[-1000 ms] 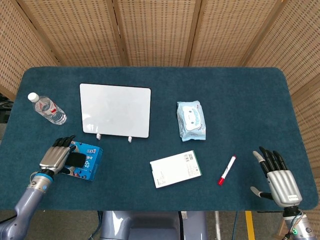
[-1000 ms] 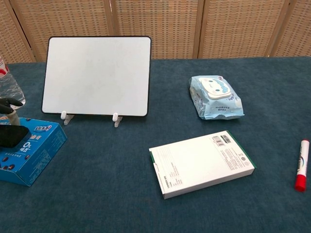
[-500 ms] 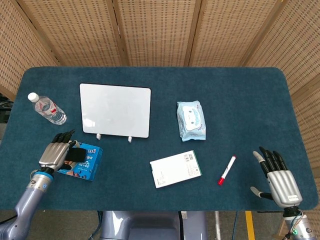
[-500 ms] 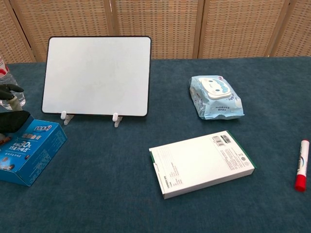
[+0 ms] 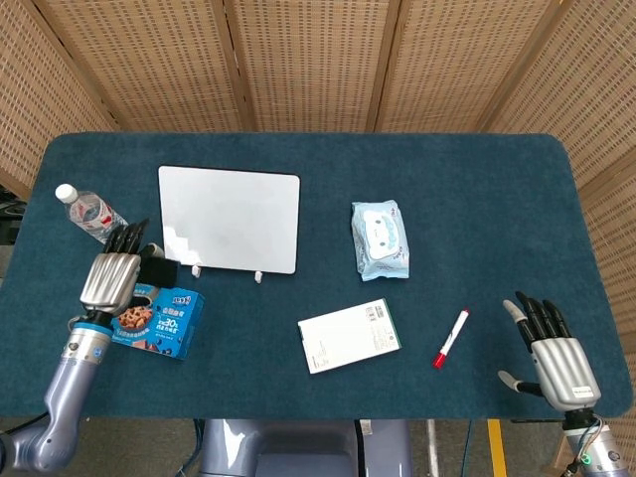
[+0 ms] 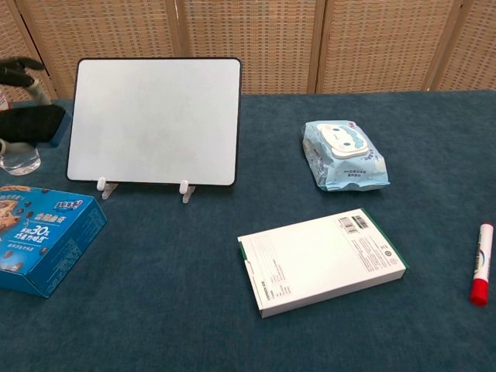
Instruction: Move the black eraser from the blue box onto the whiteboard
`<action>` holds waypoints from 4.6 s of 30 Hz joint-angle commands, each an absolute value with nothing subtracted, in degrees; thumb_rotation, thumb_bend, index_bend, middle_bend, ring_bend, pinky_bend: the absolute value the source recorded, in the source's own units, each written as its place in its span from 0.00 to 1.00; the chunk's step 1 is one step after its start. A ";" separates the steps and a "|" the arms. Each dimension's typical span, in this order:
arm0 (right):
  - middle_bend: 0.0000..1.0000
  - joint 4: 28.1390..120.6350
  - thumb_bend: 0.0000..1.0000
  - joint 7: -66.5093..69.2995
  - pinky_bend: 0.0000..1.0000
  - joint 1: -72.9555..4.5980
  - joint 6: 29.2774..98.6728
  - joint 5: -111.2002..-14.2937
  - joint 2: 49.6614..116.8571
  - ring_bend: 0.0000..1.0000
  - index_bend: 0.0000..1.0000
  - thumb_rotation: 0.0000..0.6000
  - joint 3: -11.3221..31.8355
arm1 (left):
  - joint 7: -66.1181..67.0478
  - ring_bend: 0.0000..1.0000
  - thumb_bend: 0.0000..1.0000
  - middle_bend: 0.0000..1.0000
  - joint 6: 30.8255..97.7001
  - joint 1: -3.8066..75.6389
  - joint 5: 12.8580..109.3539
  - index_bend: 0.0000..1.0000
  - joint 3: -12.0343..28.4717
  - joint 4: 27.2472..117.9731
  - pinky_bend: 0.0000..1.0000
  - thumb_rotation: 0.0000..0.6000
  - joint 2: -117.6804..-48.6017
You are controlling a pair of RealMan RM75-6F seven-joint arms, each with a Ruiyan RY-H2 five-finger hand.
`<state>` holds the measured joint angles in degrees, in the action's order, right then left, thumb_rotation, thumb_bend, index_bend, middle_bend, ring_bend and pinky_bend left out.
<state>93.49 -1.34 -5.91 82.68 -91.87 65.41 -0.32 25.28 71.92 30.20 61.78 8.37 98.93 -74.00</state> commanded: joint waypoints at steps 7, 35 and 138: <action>0.00 93.14 0.05 0.13 0.00 -6.06 82.56 -91.65 65.21 0.00 0.00 1.00 -0.17 | 24.47 0.00 0.32 0.00 79.50 35.25 72.07 0.44 13.52 78.38 0.00 1.00 -89.05; 0.00 92.36 0.05 3.68 0.00 -6.74 81.32 -90.54 64.64 0.00 0.00 1.00 0.19 | 18.75 0.00 0.31 0.00 75.60 44.02 76.72 0.44 15.34 45.64 0.00 1.00 -106.93; 0.00 92.86 0.05 0.20 0.00 -5.93 83.99 -89.46 65.54 0.00 0.00 1.00 1.46 | 23.69 0.00 0.00 0.00 90.86 15.07 81.82 0.00 -3.19 102.42 0.00 1.00 -72.96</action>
<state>92.77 0.54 -5.96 83.98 -89.54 65.40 1.41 23.30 89.77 16.35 80.88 -2.10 101.78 -73.81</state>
